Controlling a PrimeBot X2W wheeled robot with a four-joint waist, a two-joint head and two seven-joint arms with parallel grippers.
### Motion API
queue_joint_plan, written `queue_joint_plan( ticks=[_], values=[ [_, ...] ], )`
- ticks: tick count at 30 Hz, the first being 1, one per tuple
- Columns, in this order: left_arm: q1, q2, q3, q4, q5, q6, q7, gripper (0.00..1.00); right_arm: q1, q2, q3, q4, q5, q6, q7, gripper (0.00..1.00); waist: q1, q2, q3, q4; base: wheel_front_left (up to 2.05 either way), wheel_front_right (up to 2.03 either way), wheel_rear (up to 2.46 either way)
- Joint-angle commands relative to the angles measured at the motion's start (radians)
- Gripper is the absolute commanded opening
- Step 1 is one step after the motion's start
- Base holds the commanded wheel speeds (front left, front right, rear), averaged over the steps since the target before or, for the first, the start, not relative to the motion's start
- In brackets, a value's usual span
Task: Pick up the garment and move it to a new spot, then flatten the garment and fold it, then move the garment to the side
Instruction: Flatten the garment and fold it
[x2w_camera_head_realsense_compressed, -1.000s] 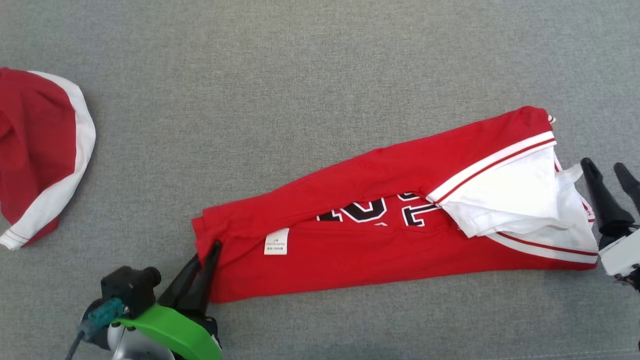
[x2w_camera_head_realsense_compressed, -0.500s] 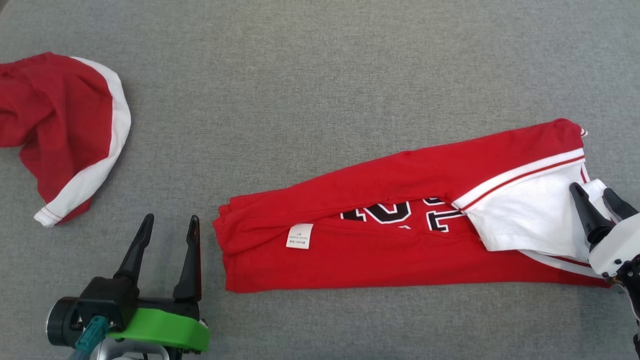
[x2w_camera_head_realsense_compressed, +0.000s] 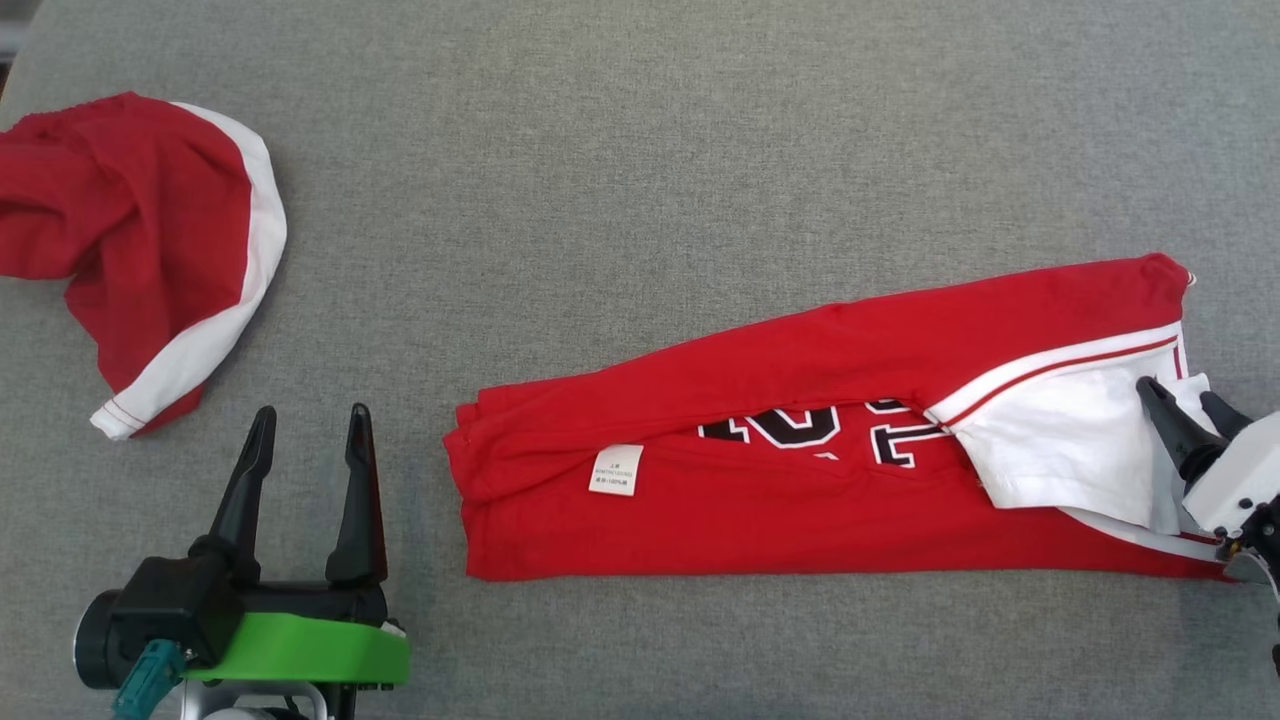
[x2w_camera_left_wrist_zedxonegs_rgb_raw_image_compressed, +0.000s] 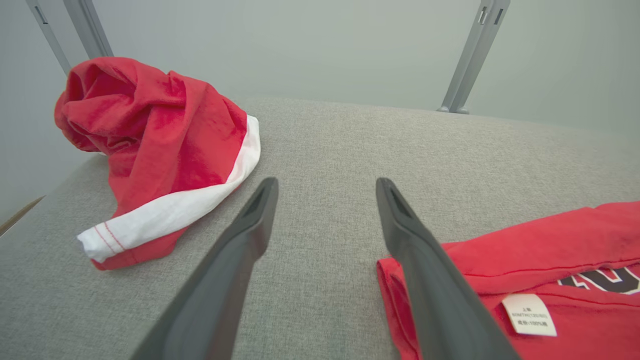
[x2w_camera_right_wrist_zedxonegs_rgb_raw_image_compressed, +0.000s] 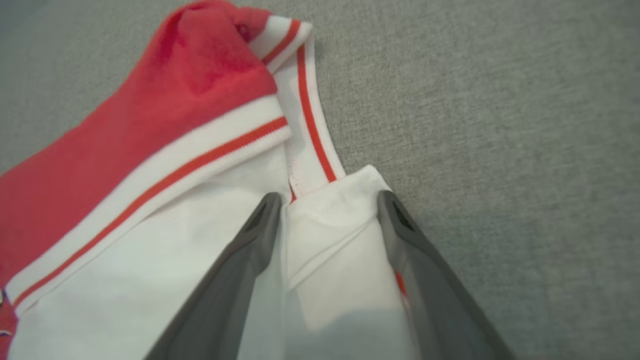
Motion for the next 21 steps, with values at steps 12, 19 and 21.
queue_joint_plan(
  ticks=[12, 19, 21],
  values=[
    [-0.022, -0.047, 0.038, 0.008, 0.016, -0.044, -0.008, 1.00, -0.029, 0.059, 0.149, 0.122, 0.077, 0.002, 0.084, 0.00, 0.0001, 0.0000, 0.001, 0.022, 0.00, 0.00, 0.00],
    [-0.011, -0.067, 0.053, 0.016, 0.019, -0.061, -0.008, 1.00, -0.034, 0.025, 0.143, 0.078, 0.134, 0.002, 0.058, 0.00, 0.0001, 0.0000, -0.017, 0.021, 0.00, 0.00, 0.00],
    [-0.004, -0.071, 0.055, 0.018, 0.020, -0.069, -0.008, 1.00, -0.035, 0.003, 0.123, 0.059, 0.152, 0.001, 0.051, 0.00, 0.0001, 0.0000, -0.027, 0.013, 0.00, 0.00, 0.00]
  ],
)
